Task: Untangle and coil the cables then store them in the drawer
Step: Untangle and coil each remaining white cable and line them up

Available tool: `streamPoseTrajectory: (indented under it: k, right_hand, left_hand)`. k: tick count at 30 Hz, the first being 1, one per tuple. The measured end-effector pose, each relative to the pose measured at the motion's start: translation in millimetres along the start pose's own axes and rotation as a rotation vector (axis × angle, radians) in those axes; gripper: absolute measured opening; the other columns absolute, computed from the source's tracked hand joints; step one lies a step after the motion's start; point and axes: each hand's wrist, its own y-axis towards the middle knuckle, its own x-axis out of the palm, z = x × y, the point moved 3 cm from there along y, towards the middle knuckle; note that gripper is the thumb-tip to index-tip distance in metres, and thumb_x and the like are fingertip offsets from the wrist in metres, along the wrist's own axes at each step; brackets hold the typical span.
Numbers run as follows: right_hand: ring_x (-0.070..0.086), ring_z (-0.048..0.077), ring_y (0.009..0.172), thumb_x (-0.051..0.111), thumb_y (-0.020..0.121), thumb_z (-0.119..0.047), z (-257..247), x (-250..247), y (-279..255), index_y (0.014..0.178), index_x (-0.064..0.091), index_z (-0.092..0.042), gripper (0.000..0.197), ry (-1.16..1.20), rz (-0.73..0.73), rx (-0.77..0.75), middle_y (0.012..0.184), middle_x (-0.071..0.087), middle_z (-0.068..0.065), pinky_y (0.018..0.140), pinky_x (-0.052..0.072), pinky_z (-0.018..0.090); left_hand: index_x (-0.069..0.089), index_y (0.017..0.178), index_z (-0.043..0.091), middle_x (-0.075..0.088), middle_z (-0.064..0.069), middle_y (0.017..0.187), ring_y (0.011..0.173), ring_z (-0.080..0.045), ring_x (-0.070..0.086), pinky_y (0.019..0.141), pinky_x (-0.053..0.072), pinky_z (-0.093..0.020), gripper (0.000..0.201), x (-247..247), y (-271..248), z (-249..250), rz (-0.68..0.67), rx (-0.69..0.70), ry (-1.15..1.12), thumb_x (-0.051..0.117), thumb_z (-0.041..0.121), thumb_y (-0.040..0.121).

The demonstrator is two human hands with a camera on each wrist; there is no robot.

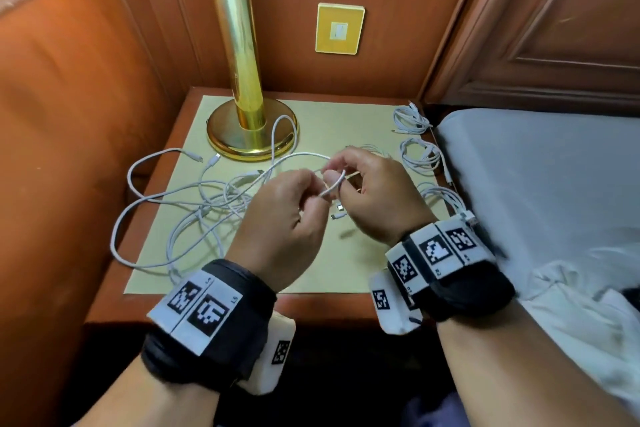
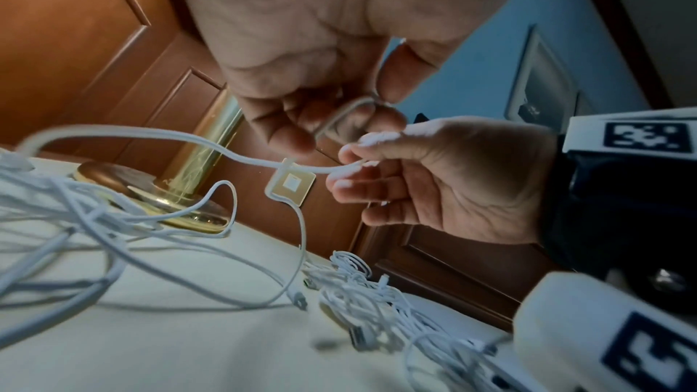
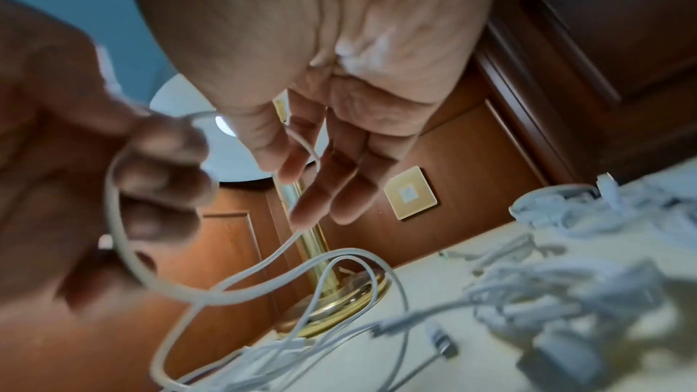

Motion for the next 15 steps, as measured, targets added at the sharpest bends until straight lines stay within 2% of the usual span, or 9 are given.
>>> streamPoseTrajectory:
  k: [1,2,5,7,9,11,13,15]
  right_hand:
    - [0.063,0.000,0.074,0.061,0.094,-0.021,-1,-1,-7,0.099,0.067,-0.026,0.009,0.025,0.028,0.002,0.086,0.067,-0.010,0.066,0.049,0.023]
    - [0.065,0.000,0.077,0.060,0.093,-0.018,-2,-2,-16,0.096,0.067,-0.026,0.011,0.063,0.047,0.011,0.087,0.069,-0.010,0.068,0.053,0.024]
    - [0.071,0.005,0.088,0.050,0.087,-0.007,-10,-8,-48,0.098,0.071,-0.018,0.026,0.296,0.101,0.027,0.090,0.075,-0.003,0.079,0.060,0.032]
    - [0.073,0.012,0.088,0.046,0.083,-0.008,-22,-12,-75,0.097,0.073,-0.010,0.031,0.483,0.129,0.014,0.089,0.076,0.003,0.076,0.059,0.029]
    - [0.074,0.015,0.085,0.050,0.088,-0.003,-35,-16,-101,0.097,0.074,-0.005,0.025,0.567,0.166,-0.030,0.088,0.077,0.006,0.070,0.057,0.024]
    - [0.075,0.015,0.082,0.054,0.092,0.004,-48,-18,-122,0.096,0.073,-0.003,0.021,0.566,0.205,-0.064,0.089,0.076,0.007,0.068,0.056,0.023]
    - [0.074,0.017,0.082,0.054,0.093,0.006,-57,-19,-138,0.094,0.071,-0.004,0.020,0.549,0.223,-0.073,0.088,0.076,0.007,0.066,0.058,0.029]
    - [0.074,0.019,0.083,0.052,0.093,0.008,-65,-19,-146,0.097,0.063,-0.011,0.022,0.557,0.219,-0.081,0.090,0.074,0.008,0.064,0.060,0.035]
  left_hand:
    - [0.060,0.073,0.004,0.055,-0.007,0.068,0.066,-0.017,0.048,0.059,0.037,-0.037,0.026,1,-8,3,-0.053,-0.009,0.018,0.043,0.022,0.081]
    - [0.059,0.070,0.004,0.055,-0.008,0.071,0.071,-0.021,0.049,0.063,0.037,-0.040,0.028,2,-19,6,-0.107,-0.027,0.057,0.042,0.024,0.080]
    - [0.056,0.076,0.021,0.051,0.004,0.089,0.094,-0.017,0.041,0.075,0.031,-0.029,0.024,1,-55,7,-0.255,-0.150,0.231,0.043,0.037,0.087]
    - [0.056,0.087,0.026,0.046,0.007,0.101,0.106,-0.014,0.034,0.085,0.028,-0.026,0.011,-1,-82,7,-0.308,-0.202,0.307,0.051,0.035,0.092]
    - [0.058,0.097,0.027,0.046,0.005,0.110,0.115,-0.017,0.035,0.093,0.032,-0.028,0.005,-6,-105,9,-0.298,-0.199,0.321,0.058,0.028,0.093]
    - [0.059,0.107,0.026,0.045,0.005,0.115,0.120,-0.019,0.039,0.100,0.039,-0.032,0.016,-13,-122,10,-0.234,-0.161,0.290,0.063,0.024,0.092]
    - [0.057,0.114,0.025,0.041,0.007,0.117,0.120,-0.019,0.044,0.100,0.042,-0.030,0.025,-20,-134,11,-0.193,-0.146,0.271,0.068,0.025,0.091]
    - [0.050,0.124,0.024,0.037,0.006,0.124,0.118,-0.018,0.047,0.101,0.041,-0.029,0.040,-27,-141,10,-0.157,-0.175,0.269,0.071,0.027,0.089]
